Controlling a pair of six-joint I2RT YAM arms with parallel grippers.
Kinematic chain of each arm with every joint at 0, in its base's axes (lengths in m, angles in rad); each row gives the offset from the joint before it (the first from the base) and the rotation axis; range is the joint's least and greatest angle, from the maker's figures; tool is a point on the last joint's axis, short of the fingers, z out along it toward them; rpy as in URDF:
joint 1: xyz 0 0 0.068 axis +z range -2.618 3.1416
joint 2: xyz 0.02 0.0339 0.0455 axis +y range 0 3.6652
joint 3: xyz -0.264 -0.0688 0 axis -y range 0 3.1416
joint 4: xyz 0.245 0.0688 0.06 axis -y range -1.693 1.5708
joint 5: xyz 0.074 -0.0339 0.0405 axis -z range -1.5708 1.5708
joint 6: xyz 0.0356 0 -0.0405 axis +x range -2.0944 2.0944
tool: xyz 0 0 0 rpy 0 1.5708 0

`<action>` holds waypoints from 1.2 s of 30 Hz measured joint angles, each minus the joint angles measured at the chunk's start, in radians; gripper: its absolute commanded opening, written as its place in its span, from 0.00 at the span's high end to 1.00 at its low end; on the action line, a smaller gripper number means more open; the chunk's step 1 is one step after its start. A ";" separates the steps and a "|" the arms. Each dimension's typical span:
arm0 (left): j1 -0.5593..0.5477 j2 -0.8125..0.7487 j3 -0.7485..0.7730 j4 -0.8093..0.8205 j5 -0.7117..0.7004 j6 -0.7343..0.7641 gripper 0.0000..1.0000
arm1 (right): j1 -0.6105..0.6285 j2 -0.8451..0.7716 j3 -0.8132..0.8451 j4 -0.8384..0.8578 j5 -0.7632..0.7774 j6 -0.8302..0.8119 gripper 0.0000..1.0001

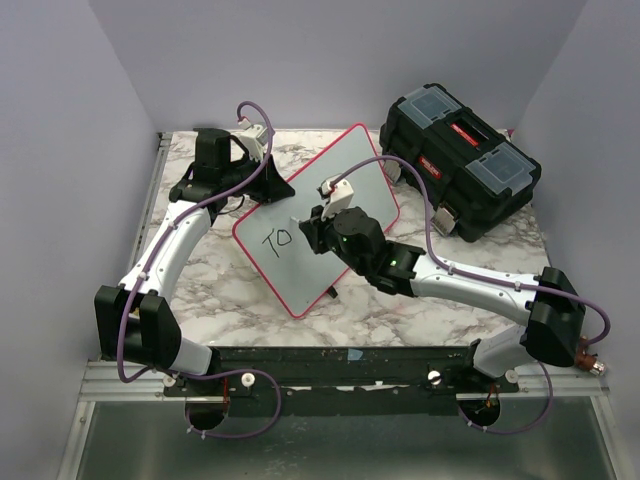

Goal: Write a sentence on the whiteboard

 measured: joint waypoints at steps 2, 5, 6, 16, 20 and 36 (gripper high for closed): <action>0.000 0.000 0.000 0.000 0.000 0.000 1.00 | 0.000 0.000 0.000 0.000 -0.012 0.000 0.99; 0.000 0.000 0.000 0.000 -0.003 0.000 1.00 | 0.000 0.000 0.000 0.000 -0.032 0.000 0.99; 0.000 0.000 0.000 0.000 -0.003 0.000 1.00 | 0.000 0.001 0.000 0.000 -0.039 0.000 0.99; 0.000 0.000 0.000 -0.001 -0.008 0.000 1.00 | 0.000 0.001 -0.003 -0.005 -0.093 0.015 0.99; 0.000 0.000 0.000 -0.003 -0.014 0.000 1.00 | 0.000 -0.003 -0.021 -0.005 -0.105 0.026 0.99; -0.001 0.000 0.002 -0.004 -0.014 0.000 1.00 | 0.000 -0.032 -0.084 -0.026 -0.115 0.056 0.99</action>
